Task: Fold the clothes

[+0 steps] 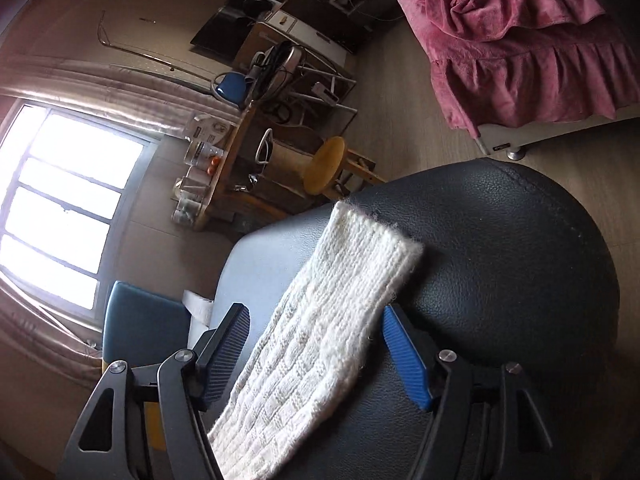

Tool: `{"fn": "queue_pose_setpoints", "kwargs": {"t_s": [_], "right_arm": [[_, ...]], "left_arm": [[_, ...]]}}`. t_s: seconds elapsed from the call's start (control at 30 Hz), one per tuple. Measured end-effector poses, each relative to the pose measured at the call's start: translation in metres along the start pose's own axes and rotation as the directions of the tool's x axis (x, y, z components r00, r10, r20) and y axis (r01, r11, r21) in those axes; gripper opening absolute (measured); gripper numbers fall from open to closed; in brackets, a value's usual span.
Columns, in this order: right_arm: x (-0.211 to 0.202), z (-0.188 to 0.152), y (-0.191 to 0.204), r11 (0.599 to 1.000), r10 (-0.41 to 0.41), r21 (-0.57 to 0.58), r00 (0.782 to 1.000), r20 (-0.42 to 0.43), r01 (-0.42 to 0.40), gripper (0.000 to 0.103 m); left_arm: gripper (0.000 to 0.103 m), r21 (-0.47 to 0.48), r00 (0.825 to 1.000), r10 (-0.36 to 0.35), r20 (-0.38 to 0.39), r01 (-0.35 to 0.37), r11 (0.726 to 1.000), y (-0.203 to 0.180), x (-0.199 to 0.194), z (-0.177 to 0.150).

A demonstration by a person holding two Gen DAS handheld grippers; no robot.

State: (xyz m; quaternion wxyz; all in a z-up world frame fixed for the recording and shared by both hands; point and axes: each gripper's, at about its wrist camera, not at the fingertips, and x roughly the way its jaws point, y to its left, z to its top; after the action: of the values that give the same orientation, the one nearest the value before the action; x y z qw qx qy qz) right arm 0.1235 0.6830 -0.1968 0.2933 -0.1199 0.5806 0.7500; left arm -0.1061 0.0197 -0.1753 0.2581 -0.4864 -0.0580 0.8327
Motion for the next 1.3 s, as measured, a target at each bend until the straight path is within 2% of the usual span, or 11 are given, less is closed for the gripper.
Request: {"fn": "queue_pose_setpoints", "kwargs": {"t_s": [0.2, 0.27, 0.33, 0.5, 0.67, 0.8, 0.9, 1.0, 1.07, 1.2, 1.3], "right_arm": [[0.020, -0.004, 0.021, 0.989, -0.035, -0.143, 0.998, -0.053, 0.027, 0.069], [0.030, -0.008, 0.024, 0.981, -0.087, -0.180, 0.992, -0.087, 0.070, 0.052], [0.040, -0.011, 0.022, 0.980, -0.127, -0.173, 0.983, -0.131, 0.104, 0.006], [0.043, -0.014, 0.023, 0.977, -0.128, -0.190, 0.983, -0.133, 0.102, 0.006], [0.045, -0.024, 0.068, 0.954, -0.015, -0.296, 0.981, -0.192, -0.043, 0.006], [0.057, -0.066, 0.128, 0.855, -0.017, -0.497, 0.952, -0.306, -0.145, 0.006], [0.070, -0.110, 0.153, 0.777, -0.071, -0.604, 0.928, -0.366, -0.179, 0.006], [0.086, -0.144, 0.157, 0.732, -0.132, -0.655, 0.903, -0.408, -0.188, 0.006], [0.094, -0.162, 0.156, 0.708, -0.167, -0.680, 0.890, -0.424, -0.191, 0.006], [0.097, -0.180, 0.154, 0.652, -0.209, -0.733, 0.882, -0.421, -0.195, 0.006], [0.092, -0.191, 0.159, 0.560, -0.244, -0.806, 0.892, -0.381, -0.192, 0.006]], "left_arm": [[0.067, 0.022, 1.000, 0.013, 0.002, -0.013, 1.000, -0.005, 0.002, 0.000], [0.067, 0.042, 1.000, 0.028, 0.003, -0.029, 0.999, -0.009, 0.003, -0.001], [0.068, 0.047, 0.999, 0.032, 0.004, -0.032, 0.998, -0.010, 0.003, -0.002], [0.068, 0.030, 1.000, 0.016, 0.006, -0.016, 0.999, -0.007, 0.002, -0.002], [0.068, 0.030, 1.000, 0.014, 0.002, -0.014, 0.999, -0.007, 0.000, -0.002], [0.068, -0.039, 1.000, -0.009, -0.028, 0.008, 0.999, -0.006, -0.003, 0.009], [0.067, -0.084, 0.995, -0.098, -0.023, 0.096, 0.992, -0.014, -0.006, 0.029], [0.067, -0.063, 0.978, -0.209, -0.013, 0.208, 0.976, -0.045, -0.006, 0.056], [0.067, -0.063, 0.954, -0.296, -0.040, 0.293, 0.954, -0.071, 0.005, 0.074], [0.067, -0.101, 0.894, -0.428, -0.132, 0.417, 0.903, -0.124, 0.041, 0.104], [0.067, -0.148, 0.852, -0.482, -0.204, 0.460, 0.876, -0.157, 0.074, 0.118]]}}
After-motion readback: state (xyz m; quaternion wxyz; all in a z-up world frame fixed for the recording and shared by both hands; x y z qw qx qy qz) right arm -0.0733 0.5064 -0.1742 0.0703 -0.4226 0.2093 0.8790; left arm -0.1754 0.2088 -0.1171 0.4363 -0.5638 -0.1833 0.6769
